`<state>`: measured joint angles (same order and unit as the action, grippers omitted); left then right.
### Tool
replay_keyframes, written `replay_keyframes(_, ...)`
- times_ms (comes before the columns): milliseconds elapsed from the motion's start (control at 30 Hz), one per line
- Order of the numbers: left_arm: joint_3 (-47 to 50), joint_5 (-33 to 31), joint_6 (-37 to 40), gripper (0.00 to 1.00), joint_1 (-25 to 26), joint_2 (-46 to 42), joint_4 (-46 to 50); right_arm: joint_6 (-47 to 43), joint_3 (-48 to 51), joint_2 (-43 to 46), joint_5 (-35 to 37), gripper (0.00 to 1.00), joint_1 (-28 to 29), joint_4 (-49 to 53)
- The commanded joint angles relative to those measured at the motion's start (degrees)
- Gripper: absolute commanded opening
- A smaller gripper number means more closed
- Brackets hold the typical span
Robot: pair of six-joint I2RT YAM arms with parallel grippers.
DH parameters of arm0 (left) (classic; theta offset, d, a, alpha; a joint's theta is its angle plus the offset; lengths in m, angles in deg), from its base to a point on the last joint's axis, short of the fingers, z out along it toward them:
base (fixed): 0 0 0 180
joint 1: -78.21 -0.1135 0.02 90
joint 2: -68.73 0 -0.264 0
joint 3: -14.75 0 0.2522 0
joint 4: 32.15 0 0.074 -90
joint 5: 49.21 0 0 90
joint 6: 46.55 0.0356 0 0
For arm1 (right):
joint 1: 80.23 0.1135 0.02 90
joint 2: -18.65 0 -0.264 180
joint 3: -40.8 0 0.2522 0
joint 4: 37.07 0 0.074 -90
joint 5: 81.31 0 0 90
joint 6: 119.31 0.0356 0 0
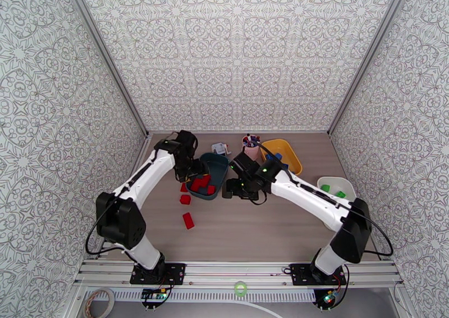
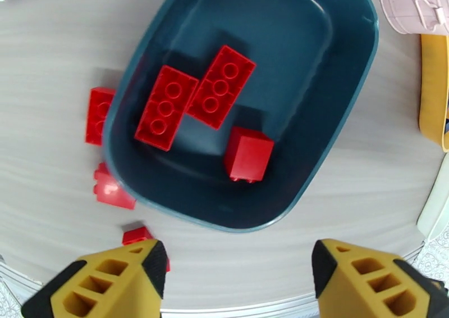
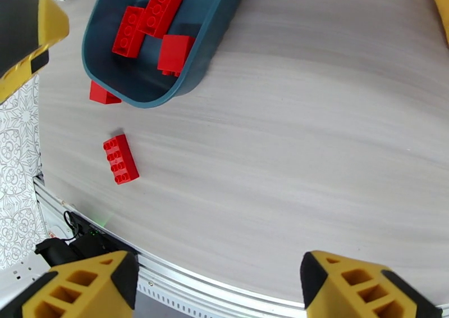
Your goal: Sort the legos into containers by color
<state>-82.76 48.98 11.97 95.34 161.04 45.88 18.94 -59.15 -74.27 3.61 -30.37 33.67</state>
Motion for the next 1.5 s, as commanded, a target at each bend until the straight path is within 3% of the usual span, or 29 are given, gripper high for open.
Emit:
replay_keyframes(0,6.8,-3.9,-1.5,0.78,-0.3,-7.3,1.4,1.1,1.9,0.7,0.4,0.82,-0.2,-2.1)
replay_keyframes(300,29.7,-3.9,-8.4,0.82,0.8,-18.2,-3.6,-1.0,-2.2,-6.5,-4.7,0.82,1.3,-4.4)
replay_keyframes(667,40.1,-1.0,-13.5,0.79,4.2,-11.3,-15.1,-5.2,-11.9,-15.5,-7.4,0.83,3.0,-0.9)
replay_keyframes(800,40.1,-1.0,-13.5,0.72,4.2,-7.5,-16.8,-6.5,-13.3,-16.5,-6.9,0.82,2.7,1.0)
replay_keyframes(1000,40.1,-1.6,-13.5,0.47,4.1,-5.3,-17.7,-7.1,-13.2,-15.2,-5.8,0.82,1.1,1.3)
replay_keyframes(1200,42.3,-0.4,-14.5,0.3,3.6,-9.3,-17.1,-8.2,-14.4,-16.1,-5.3,0.79,-0.6,2.4)
replay_keyframes(1300,41.1,0.1,-13.7,0.27,2.9,-12.8,-14.5,-8.4,-17.2,-17.8,-1.7,0.77,-1.1,4.6)
replay_keyframes(1467,37.6,2.7,-11.6,0.26,-1.7,-17.7,-11.6,-8.7,-17.0,-18.4,-2.4,0.77,-2.0,0.1)
